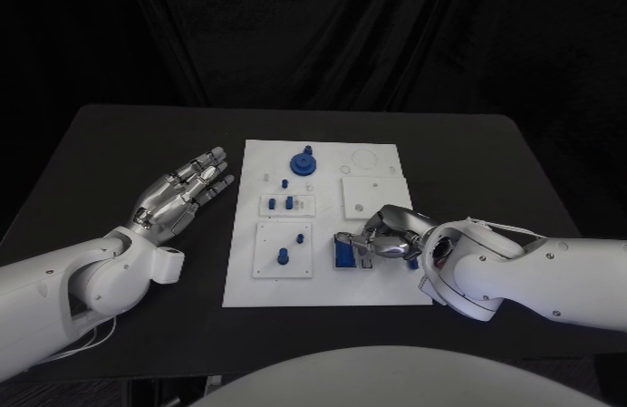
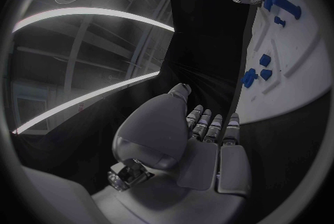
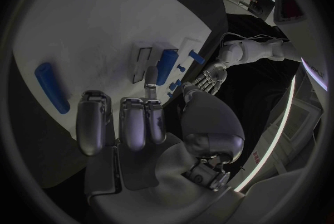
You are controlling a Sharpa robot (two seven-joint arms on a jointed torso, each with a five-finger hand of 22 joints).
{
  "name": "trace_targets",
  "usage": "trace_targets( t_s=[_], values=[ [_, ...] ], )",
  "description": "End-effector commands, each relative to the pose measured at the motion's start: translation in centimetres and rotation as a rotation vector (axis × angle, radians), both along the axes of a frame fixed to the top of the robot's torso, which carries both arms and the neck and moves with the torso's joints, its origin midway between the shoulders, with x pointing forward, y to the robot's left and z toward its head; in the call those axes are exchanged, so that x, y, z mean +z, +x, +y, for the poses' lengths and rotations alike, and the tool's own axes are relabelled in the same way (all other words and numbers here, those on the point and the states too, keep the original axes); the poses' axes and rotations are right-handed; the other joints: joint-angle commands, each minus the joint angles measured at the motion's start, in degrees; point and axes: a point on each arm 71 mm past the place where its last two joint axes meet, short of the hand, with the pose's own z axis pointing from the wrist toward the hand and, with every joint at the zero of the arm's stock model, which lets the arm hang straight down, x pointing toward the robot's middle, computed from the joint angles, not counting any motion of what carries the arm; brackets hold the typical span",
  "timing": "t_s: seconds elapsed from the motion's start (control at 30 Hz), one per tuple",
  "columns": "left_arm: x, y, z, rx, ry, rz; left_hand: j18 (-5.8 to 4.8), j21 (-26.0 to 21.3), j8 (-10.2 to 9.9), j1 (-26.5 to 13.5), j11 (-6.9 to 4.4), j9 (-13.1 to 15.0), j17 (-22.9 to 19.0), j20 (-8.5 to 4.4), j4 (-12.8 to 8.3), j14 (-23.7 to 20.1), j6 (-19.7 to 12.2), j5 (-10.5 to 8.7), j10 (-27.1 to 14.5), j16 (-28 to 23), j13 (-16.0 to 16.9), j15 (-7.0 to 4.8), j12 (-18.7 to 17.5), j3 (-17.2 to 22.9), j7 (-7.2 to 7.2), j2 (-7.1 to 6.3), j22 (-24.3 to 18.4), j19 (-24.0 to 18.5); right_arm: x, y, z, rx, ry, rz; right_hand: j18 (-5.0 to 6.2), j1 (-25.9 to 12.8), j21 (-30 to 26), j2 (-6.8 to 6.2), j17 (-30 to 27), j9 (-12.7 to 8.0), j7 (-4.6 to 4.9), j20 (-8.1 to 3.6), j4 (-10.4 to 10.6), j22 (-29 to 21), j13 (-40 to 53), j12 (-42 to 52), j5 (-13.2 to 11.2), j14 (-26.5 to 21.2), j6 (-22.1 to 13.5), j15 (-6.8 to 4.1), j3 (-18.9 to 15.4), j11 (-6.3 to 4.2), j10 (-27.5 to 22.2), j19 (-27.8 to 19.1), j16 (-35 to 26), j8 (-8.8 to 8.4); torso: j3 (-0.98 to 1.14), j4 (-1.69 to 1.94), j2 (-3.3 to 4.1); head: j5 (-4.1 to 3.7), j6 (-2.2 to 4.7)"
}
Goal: Assemble the parts on the task board
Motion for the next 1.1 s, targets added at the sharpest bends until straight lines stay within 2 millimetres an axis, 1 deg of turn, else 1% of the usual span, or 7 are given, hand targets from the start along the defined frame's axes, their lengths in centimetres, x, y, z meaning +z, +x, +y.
trace_targets(
  t_s=[0.03,0.33,0.37,0.47,0.67,0.8,1.1],
  values=[
    [0.2,-0.1,-0.1,-0.004,-0.027,-0.02,0.34,0.2,0.3,0.6,0.0,0.1,0.1,0.42,-0.1,0.0,0.1,0.36,-0.1,0.3,0.1,0.37,0.3,0.3,0.42,-0.14,0.1,0.2,0.4,0.0,0.0,0.004,0.035,-0.053,0.32,-0.2,-0.3,0.28,9.7,0.1,0.41,0.3,-0.2,12.3,15.1,0.3,0.7,5.0,-0.2,0.53,-0.6,0.27,6.1,2.5,-0.4,-0.41,-0.01,0.02,0.01,0.12,-0.01],
    [0.1,-0.2,0.1,-0.003,-0.026,-0.017,0.34,0.2,0.3,0.6,0.0,0.1,0.1,0.42,-0.1,0.0,0.1,0.36,-0.1,0.3,0.1,0.37,0.3,0.3,0.42,-0.14,0.1,0.2,1.3,-0.4,-0.3,0.045,0.074,-0.13,0.26,8.6,-0.1,-0.22,10.0,1.3,0.16,0.2,-0.4,12.4,15.1,0.3,6.7,5.1,-0.2,0.38,-1.8,0.08,6.1,2.6,-0.2,0.02,-0.02,0.03,0.0,0.28,-0.01],
    [0.1,-0.2,0.1,-0.002,-0.026,-0.017,0.34,0.2,0.3,0.6,0.0,0.1,0.1,0.42,-0.1,0.0,0.1,0.36,-0.1,0.3,0.1,0.37,0.3,0.3,0.42,-0.14,0.1,0.2,1.4,-0.5,-0.3,0.051,0.078,-0.135,0.23,12.1,0.0,-0.85,10.1,2.3,-0.03,0.1,-1.1,12.4,15.1,0.3,8.2,5.1,-0.4,0.3,-2.0,-0.09,6.1,2.6,-0.2,0.95,0.0,0.02,0.01,0.22,-0.01],
    [0.1,-0.2,0.1,-0.002,-0.026,-0.017,0.34,0.2,0.3,0.6,0.0,0.1,0.1,0.42,-0.1,0.0,0.1,0.36,-0.1,0.3,0.1,0.37,0.3,0.3,0.42,-0.14,0.1,0.2,1.6,-0.7,-0.5,0.052,0.08,-0.14,0.23,14.0,0.0,-1.08,10.1,3.4,-0.17,0.01,-0.8,12.4,15.1,0.3,8.3,5.1,-0.7,0.17,-2.4,-0.18,6.1,2.7,-0.2,2.08,0.01,0.0,-0.01,0.27,-0.01],
    [0.1,-0.3,0.3,0.002,-0.024,-0.016,0.34,0.3,0.4,0.6,0.06,0.1,0.1,0.45,-0.2,0.0,0.1,0.37,-0.1,0.3,0.1,0.41,0.3,0.6,0.43,-0.14,0.1,0.2,1.9,-1.3,-2.1,0.019,0.049,-0.145,0.14,16.3,0.3,-0.98,10.5,5.2,-0.41,-0.21,-0.5,12.5,15.1,0.3,10.7,5.2,-1.4,-0.05,-3.2,-0.43,6.1,2.8,0.0,3.8,0.02,0.01,0.01,0.28,-0.01],
    [0.1,-0.3,0.3,0.004,-0.022,-0.015,0.34,0.3,0.4,0.7,0.08,0.1,0.1,0.46,-0.3,0.0,0.2,0.38,-0.1,0.4,0.1,0.42,0.5,0.6,0.43,-0.15,0.1,0.2,2.2,-1.6,-3.6,-0.018,-0.002,-0.154,0.19,18.9,0.1,-1.58,10.1,5.1,-0.3,-0.22,-0.7,12.4,15.1,0.3,15.4,5.1,-2.5,-0.02,-3.5,-0.35,6.1,2.7,-0.1,3.41,-0.01,-0.07,0.0,0.13,-0.01],
    [0.1,-0.4,0.3,0.01,-0.016,-0.014,0.36,0.3,0.4,0.7,0.25,0.1,0.1,0.51,-0.4,0.1,0.4,0.36,0.0,0.5,0.2,0.45,0.8,0.8,0.43,-0.3,0.1,0.2,2.2,-2.2,-8.0,-0.131,-0.126,-0.128,0.27,19.7,-0.2,-1.82,9.6,3.9,-0.12,-0.1,-0.4,12.3,15.1,0.3,18.7,5.0,-2.4,0.11,-3.9,-0.2,6.1,2.6,-0.4,2.35,-0.06,0.04,-0.03,-0.2,-0.01]
  ],
)
